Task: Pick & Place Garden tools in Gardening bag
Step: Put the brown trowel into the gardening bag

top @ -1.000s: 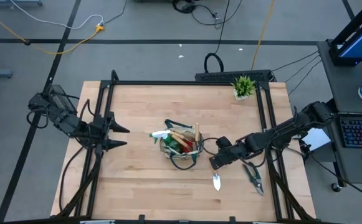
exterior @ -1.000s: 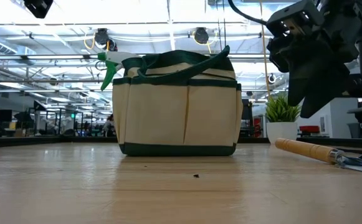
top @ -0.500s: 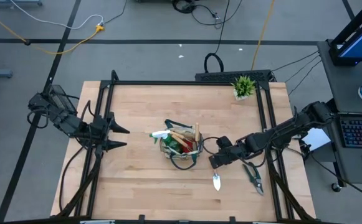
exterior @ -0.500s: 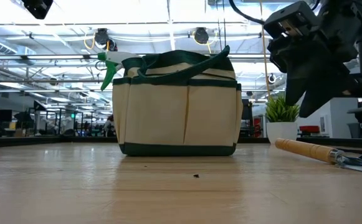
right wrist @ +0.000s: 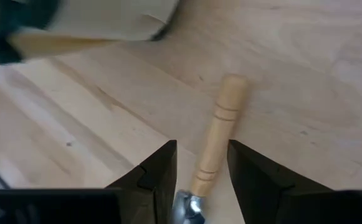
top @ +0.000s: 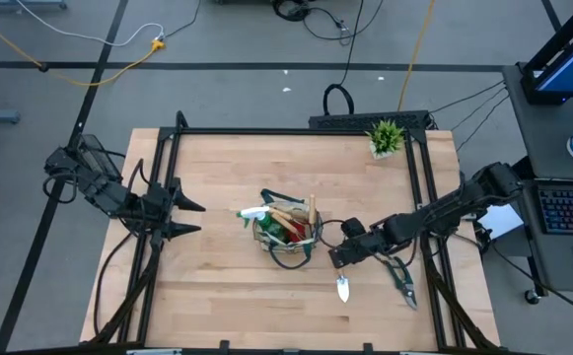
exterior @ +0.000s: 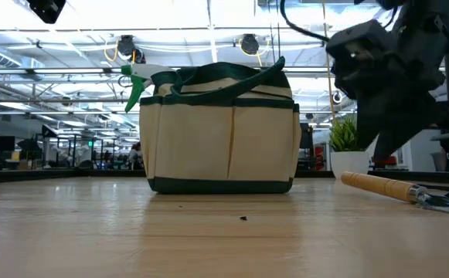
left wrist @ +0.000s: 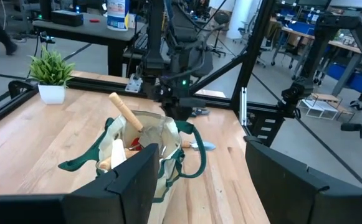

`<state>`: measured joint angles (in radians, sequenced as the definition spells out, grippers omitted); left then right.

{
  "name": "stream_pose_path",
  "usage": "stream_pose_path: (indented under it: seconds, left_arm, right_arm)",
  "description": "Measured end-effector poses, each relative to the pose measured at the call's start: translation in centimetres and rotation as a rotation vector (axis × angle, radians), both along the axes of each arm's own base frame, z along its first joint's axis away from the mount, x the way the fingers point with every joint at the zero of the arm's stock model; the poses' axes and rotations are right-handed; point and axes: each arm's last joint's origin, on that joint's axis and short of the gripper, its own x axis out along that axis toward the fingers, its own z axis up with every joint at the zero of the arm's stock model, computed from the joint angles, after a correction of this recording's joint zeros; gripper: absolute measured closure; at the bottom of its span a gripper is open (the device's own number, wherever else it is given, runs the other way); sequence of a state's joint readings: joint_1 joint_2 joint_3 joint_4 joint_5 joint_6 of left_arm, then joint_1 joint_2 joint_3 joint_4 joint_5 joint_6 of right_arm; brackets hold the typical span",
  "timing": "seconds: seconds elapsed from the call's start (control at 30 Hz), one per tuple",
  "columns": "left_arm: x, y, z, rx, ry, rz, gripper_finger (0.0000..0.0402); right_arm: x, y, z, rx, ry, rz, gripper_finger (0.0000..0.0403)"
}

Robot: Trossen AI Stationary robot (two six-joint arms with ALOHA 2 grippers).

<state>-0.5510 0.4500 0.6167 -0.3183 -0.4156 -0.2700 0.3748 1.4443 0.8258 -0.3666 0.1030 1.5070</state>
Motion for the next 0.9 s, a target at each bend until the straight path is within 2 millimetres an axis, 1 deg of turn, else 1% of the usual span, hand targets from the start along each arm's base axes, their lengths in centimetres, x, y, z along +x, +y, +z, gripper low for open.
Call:
stream_pose_path:
  seconds: [0.13,0.23,0.33,0.63,0.9]
  left_arm:
    - [0.0,0.0,0.0,0.002,-0.001,0.000,0.0158]
    - [0.0,0.0,0.0,0.002,-0.001,0.000,0.0158]
    - [0.0,0.0,0.0,-0.004,-0.001,0.001,0.0158]
    - [0.0,0.0,0.0,-0.012,0.001,0.002,0.0158]
    - [0.0,0.0,0.0,-0.009,0.001,0.002,0.0158]
  right_arm:
    - [0.6,0.2,-1.3,-0.013,0.028,-0.001,0.0271]
    - [1.0,0.3,-1.7,-0.027,0.009,-0.012,0.0271]
    - [1.0,0.2,-2.0,-0.040,0.027,-0.015,0.0271]
    - [0.9,0.1,-2.1,-0.088,0.023,-0.038,0.0271]
    - [1.0,0.1,-2.0,-0.098,0.013,-0.007,0.0271]
